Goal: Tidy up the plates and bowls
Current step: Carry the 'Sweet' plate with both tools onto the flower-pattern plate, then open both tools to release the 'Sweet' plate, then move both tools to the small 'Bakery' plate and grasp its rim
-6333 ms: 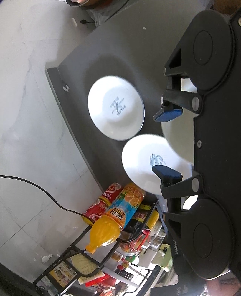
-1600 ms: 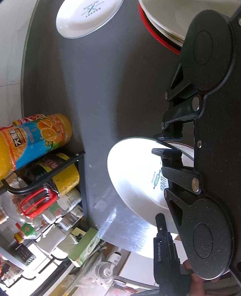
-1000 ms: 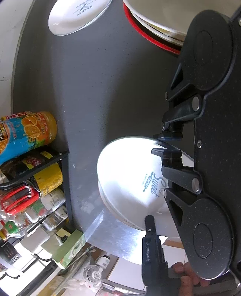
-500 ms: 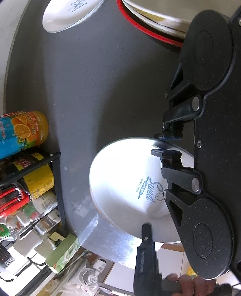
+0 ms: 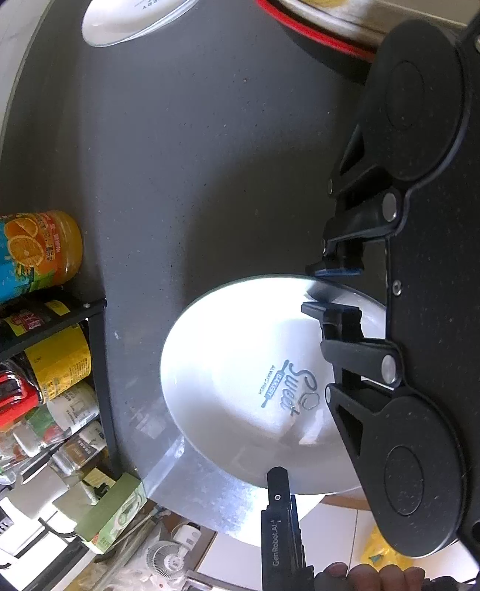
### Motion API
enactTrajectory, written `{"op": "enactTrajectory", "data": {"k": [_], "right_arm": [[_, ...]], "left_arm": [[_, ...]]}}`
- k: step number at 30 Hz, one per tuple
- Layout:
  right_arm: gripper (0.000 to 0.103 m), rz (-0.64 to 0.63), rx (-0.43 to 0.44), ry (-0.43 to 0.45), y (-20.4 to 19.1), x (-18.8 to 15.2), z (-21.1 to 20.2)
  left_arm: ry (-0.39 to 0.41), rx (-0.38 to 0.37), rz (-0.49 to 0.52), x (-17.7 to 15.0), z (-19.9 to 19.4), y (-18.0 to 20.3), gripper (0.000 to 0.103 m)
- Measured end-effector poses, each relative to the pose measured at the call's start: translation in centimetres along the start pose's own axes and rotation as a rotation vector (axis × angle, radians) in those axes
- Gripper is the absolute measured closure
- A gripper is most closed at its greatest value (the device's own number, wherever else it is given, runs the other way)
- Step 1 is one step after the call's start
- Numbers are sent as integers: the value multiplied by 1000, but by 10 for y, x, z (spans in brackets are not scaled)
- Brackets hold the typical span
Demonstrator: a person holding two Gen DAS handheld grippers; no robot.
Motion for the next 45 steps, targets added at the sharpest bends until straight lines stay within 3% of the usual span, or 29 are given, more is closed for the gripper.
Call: {"op": "enactTrajectory", "data": {"k": [6,11,18,23,28,33,45], "right_arm": [[78,14,-8,-21,3,2,1],[76,41,39,32,8,11,-21],[54,115,40,142,29,26,-67],[48,175,15,216,54,31,-100],[25,240,-17,297,84,29,-129],[14,315,-52,358,117,20,-152],[12,439,-118,444,180,-8,-189]], "left_arm": [[9,7,24,0,-2,0,53],[30,-21,43,7,-15,13,53],[73,-69,92,14,-36,52,52],[91,-130,160,15,-49,94,44],[101,-190,216,9,-57,137,26],[105,-241,286,1,-61,182,23],[92,-307,370,-17,-65,272,21]]}}
Point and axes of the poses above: each gripper's, at about its wrist camera, not at the fingertips, and z roughly the way its jaws point, y to its right, x to its top, the point moved 6 cm from there along z, roughly the way its jaws point, and after that the axes turned 10 degrees about -z, right-handed, at the moved point
